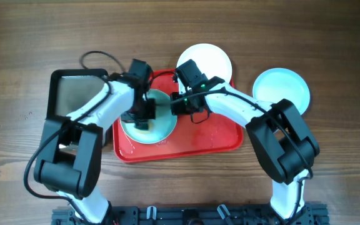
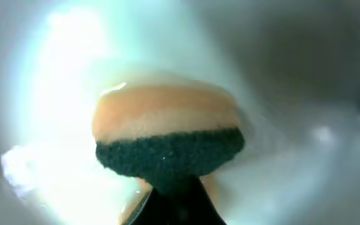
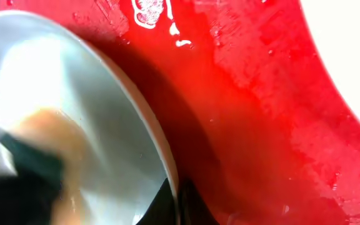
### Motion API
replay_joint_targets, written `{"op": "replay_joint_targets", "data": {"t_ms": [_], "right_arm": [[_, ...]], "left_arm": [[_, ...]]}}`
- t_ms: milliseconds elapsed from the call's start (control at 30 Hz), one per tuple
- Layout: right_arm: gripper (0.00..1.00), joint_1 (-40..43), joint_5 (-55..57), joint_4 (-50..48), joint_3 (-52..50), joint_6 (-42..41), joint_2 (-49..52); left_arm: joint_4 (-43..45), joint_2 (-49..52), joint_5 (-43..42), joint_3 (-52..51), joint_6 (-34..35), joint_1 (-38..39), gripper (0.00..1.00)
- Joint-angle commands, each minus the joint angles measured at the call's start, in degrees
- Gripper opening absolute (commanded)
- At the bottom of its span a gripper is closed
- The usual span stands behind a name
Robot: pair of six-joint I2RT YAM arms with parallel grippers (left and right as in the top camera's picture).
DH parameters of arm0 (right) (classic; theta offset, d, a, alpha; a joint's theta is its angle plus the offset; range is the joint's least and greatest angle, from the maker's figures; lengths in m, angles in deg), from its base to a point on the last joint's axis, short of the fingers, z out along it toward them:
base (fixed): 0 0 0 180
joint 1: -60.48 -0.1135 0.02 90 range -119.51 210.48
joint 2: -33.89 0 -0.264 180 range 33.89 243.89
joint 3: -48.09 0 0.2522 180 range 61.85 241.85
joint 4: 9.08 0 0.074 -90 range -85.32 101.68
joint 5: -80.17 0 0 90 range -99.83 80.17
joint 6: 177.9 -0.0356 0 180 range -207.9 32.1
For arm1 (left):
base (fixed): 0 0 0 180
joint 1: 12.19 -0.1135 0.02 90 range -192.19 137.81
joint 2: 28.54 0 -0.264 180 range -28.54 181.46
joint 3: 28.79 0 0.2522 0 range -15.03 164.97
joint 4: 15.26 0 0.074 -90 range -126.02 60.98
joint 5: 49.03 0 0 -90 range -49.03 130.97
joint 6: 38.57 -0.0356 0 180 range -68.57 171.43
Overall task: Clean dirty plates on tray and stack at the side
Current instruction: 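Scrub the light-blue plate with the sponge in the left gripper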
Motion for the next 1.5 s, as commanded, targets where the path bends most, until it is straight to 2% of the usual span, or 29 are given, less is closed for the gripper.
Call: {"op": "replay_joint_targets", "data": {"t_ms": [0, 33, 100, 233, 300, 367, 467, 533, 567, 600, 667, 733, 833, 900, 1067, 1200, 1267, 1333, 1367, 1467], "right_arm": [[0.04, -0.3, -1.4, -0.8, 0.8, -0.3, 1.2], [0.04, -0.3, -1.4, -0.8, 0.8, -0.3, 1.2], [0.04, -0.3, -1.4, -0.8, 0.8, -0.3, 1.2], [0.04, -0.3, -1.4, -0.7, 0.8, -0.3, 1.2], [0.04, -0.3, -1.4, -0.7, 0.8, -0.3, 1.2], [0.04, -0.3, -1.4, -0.7, 0.8, -0.3, 1.2], [0.04, -0.3, -1.4, -0.5, 0.8, -0.3, 1.2], [0.04, -0.3, -1.5, -0.2, 0.8, -0.4, 1.2], [0.04, -0.2, -2.3, 0.0, 0.8, -0.4, 1.2], [0.04, 0.2, -4.1, 0.5, 0.7, -0.4, 1.2], [0.04, 1.0, -6.5, 1.0, 0.7, -0.4, 1.4], [0.04, 1.5, -7.6, 1.0, 0.7, -0.4, 1.8], [0.04, 1.5, -7.6, 0.9, 0.7, -0.4, 1.8], [0.04, 1.5, -7.6, 1.0, 0.7, -0.3, 1.8], [0.04, 1.5, -7.3, 0.9, 0.7, -0.3, 1.8], [0.04, 1.5, -7.3, 0.9, 0.7, -0.3, 1.8], [0.04, 1.5, -7.3, 0.9, 0.7, -0.3, 1.8], [0.04, 1.5, -7.3, 0.8, 0.7, -0.3, 1.8], [0.04, 1.5, -7.3, 0.9, 0.7, -0.2, 1.8], [0.04, 1.5, -7.4, 0.8, 0.7, -0.3, 1.8]], "left_arm": [[3.8, 3.5, -17.8, -3.4, -9.8, 4.3, 0.04], [5.6, 3.5, -17.5, -3.4, -9.8, 4.0, 0.04], [10.7, 3.5, -9.9, -3.4, -3.4, 2.3, 0.04], [17.8, 3.5, 13.3, -3.4, 11.2, -0.6, 0.04], [18.5, 3.5, 24.5, -3.4, 18.1, -1.8, 0.04], [17.3, 3.5, 27.8, -3.4, 20.2, -2.7, 0.04], [10.9, 3.5, 24.7, -3.4, 20.2, -3.0, 0.04], [7.4, 3.5, 16.4, -3.4, 18.7, -3.1, 0.04], [6.9, 3.5, 6.3, -3.4, 14.2, -3.4, 0.04], [6.8, 3.5, -8.7, -3.4, 6.8, -4.0, 0.04], [6.8, 3.5, -27.1, -3.4, -4.4, -4.3, 0.04], [7.3, 3.5, -32.5, -3.4, -9.4, -3.4, 0.04], [12.6, 3.5, -32.1, -3.4, -8.5, -1.5, 0.04], [16.3, 3.5, -25.0, -3.4, -2.8, -0.9, 0.04], [18.7, 3.5, 13.3, -3.4, 15.3, -2.8, 0.04], [14.9, 3.5, 33.8, -3.4, 20.4, -3.7, 0.04], [10.7, 3.5, 32.3, -3.4, 20.7, -3.7, 0.04], [5.5, 3.5, 21.8, -3.4, 18.1, -3.7, 0.04], [3.2, 3.5, 15.1, -3.4, 14.9, -3.7, 0.04], [-0.7, 3.5, -6.8, -3.4, -1.0, -3.7, 0.04]]}}
